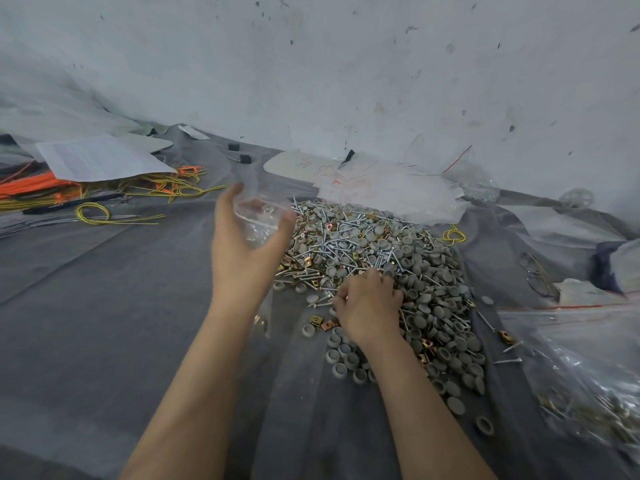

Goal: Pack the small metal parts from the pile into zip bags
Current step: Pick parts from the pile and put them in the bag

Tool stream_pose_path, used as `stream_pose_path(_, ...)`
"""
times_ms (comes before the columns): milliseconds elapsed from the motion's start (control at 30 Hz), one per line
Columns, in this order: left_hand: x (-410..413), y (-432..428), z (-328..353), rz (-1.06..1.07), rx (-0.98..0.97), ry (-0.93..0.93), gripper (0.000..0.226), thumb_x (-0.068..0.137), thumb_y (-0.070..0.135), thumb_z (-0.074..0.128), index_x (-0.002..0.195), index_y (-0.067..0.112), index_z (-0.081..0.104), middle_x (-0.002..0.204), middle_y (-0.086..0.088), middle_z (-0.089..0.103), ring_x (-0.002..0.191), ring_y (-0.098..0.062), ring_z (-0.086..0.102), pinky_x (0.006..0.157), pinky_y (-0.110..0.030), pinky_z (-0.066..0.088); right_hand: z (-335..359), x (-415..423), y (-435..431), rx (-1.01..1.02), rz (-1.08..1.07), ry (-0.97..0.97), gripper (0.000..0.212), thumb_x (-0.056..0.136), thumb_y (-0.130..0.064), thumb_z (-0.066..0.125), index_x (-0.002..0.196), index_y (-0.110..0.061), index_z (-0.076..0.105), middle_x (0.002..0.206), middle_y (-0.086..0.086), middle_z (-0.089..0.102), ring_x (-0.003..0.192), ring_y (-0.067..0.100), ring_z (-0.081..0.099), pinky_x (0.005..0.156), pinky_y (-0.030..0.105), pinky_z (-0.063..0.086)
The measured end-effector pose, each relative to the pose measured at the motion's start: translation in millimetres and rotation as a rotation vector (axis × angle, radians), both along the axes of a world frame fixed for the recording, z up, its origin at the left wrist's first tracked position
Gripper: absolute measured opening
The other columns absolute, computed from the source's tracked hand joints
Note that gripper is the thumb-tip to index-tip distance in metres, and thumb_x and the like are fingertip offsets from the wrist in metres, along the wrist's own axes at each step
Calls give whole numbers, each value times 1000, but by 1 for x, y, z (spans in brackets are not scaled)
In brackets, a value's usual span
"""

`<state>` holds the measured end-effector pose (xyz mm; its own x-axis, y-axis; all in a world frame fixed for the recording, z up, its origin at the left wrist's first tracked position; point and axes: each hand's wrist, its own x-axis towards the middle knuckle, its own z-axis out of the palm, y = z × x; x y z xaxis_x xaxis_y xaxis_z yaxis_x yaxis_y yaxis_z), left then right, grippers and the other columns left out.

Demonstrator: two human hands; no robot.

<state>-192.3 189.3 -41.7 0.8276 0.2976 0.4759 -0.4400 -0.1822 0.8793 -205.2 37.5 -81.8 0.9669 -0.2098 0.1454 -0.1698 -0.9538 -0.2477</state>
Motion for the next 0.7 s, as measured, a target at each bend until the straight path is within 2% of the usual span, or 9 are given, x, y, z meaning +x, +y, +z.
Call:
stream_pose_path(133,3,8,17,-26,9,8,67,80,41,73,135,29,38,122,9,51,118,-10,46,88,-15,33,0,2,3,17,1,-17,16,96,-22,51,106,-20,62,123,6,46,122,29,34,103,47,28)
stream_pose_path(233,4,5,12,-38,158,57,69,81,38,72,138,25,36,122,5,53,116,-14,48,88,-18,34,-2,3,2,14,18,-34,14,96,-20,51,106,-19,60,122,5,46,122,28,34,104,46,27)
stream_pose_path(300,5,1,8,-22,267,64,73,81,37,72,141,21,35,126,-1,57,113,-13,49,84,-15,32,-3,3,-1,35,17,-74,15,97,-22,49,108,-19,58,121,3,48,122,26,37,103,45,29)
stream_pose_path(367,6,-6,3,-28,376,76,74,80,33,74,142,18,35,130,-3,56,115,-15,50,84,-14,31,0,4,-6,200,22,-193,14,98,-24,49,105,-17,58,112,2,56,108,20,50,97,36,41)
stream_pose_path(400,6,-10,0,-43,428,81,75,79,30,74,142,17,35,130,-4,55,117,-18,50,88,-17,34,4,5,-8,354,25,-269,11,97,-23,50,102,-15,57,104,0,59,95,14,56,86,26,46)
stream_pose_path(467,6,-20,-7,-82,505,83,76,79,26,75,143,16,34,133,-5,54,120,-22,49,99,-31,40,15,4,-12,667,36,-398,10,95,-19,55,103,-14,55,92,-7,58,78,-2,53,63,5,42)
stream_pose_path(500,6,-25,-12,-96,537,78,77,80,25,75,144,16,33,135,-6,51,122,-22,48,102,-37,40,21,4,-13,770,45,-450,13,94,-18,56,106,-14,55,89,-11,56,77,-6,51,59,1,40)
stream_pose_path(567,6,-32,-19,-98,586,68,79,79,25,75,145,16,31,141,-5,47,128,-22,44,106,-40,37,30,6,-15,862,76,-511,14,93,-16,58,106,-17,54,88,-13,56,78,-6,53,60,-3,37)
stream_pose_path(700,8,-40,-28,-98,621,60,81,77,21,75,145,15,31,141,-5,46,128,-23,43,107,-39,36,41,7,-14,861,101,-515,13,92,-16,60,103,-21,55,82,-14,59,65,-10,56,56,-1,37)
